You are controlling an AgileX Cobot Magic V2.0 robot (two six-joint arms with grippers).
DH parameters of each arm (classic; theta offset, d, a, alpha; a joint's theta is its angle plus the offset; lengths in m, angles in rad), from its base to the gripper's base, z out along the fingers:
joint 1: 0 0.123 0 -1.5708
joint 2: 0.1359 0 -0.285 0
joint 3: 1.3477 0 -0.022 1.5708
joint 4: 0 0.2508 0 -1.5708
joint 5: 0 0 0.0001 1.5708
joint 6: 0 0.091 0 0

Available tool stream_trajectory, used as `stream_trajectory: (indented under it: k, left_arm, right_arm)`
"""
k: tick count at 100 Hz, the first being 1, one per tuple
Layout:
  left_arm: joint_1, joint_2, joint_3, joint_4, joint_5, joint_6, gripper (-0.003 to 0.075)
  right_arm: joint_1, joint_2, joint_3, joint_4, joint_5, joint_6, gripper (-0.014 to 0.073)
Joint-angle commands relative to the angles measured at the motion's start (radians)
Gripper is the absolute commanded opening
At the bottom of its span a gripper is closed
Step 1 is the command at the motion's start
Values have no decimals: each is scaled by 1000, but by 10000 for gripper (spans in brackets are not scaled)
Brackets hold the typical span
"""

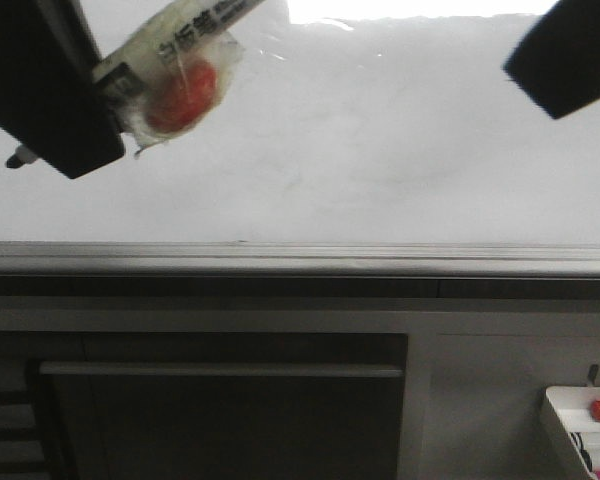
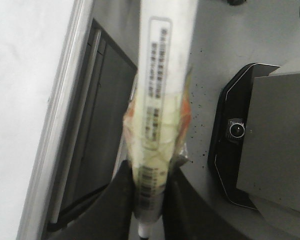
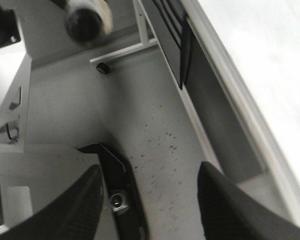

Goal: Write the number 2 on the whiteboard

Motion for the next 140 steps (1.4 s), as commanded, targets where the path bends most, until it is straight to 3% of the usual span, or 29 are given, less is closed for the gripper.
stream_trajectory:
  k: [1, 51, 93, 140]
  left_arm:
    - [-15, -27, -35, -1, -58, 13, -18]
    - [-15, -27, -35, 3, -56, 15, -18]
    - [-15, -27, -35, 32, -71, 15, -18]
    - [-15, -27, -35, 28, -102, 15, -18]
  right_arm:
    - [50, 20, -60, 45, -69, -104, 373]
    - [275, 198, -253, 45, -98, -122, 373]
    - [287, 216, -259, 39, -119, -122, 370]
    - [287, 216, -259, 39, -119, -122, 90]
